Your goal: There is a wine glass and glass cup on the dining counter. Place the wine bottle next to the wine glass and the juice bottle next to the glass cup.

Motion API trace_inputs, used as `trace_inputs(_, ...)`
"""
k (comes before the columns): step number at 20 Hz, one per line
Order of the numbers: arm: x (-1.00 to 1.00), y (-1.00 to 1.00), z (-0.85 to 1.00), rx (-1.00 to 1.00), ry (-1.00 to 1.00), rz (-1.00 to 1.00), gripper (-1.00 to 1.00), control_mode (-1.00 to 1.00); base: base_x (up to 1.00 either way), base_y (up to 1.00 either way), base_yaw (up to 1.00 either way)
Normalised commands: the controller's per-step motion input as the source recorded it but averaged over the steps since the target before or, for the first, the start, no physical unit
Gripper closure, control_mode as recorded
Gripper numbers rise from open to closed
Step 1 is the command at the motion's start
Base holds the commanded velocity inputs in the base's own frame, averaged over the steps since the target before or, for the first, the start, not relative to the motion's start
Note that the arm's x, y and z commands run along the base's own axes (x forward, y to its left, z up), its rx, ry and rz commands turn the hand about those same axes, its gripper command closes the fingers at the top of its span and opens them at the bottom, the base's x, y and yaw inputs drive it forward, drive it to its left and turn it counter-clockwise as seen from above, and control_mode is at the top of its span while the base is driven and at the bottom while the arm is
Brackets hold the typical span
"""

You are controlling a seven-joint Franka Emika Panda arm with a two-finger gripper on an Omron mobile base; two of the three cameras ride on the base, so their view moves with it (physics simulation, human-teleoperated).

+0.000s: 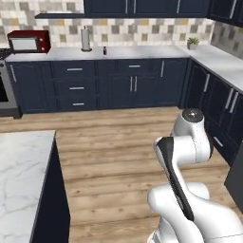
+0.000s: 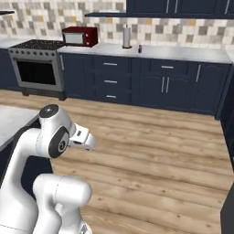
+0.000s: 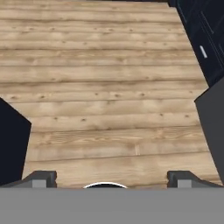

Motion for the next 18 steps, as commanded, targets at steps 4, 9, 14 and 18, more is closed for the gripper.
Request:
trace_inputs(4,0.0,0.0,0.0,0.0,0.0,0.0,-1.0,1.0,0.78,0.0,-0.09)
trace_inputs(9,0.0,0.0,0.0,0.0,0.0,0.0,-1.0,1.0,0.82,0.0,-0.06)
trace_inputs(14,0.0,0.0,0.0,0.0,0.0,0.0,-1.0,1.0,0.85,0.0,-0.04)
trace_inputs(18,0.0,0.0,0.0,0.0,0.0,0.0,-1.0,1.0,0.89,0.0,0.0)
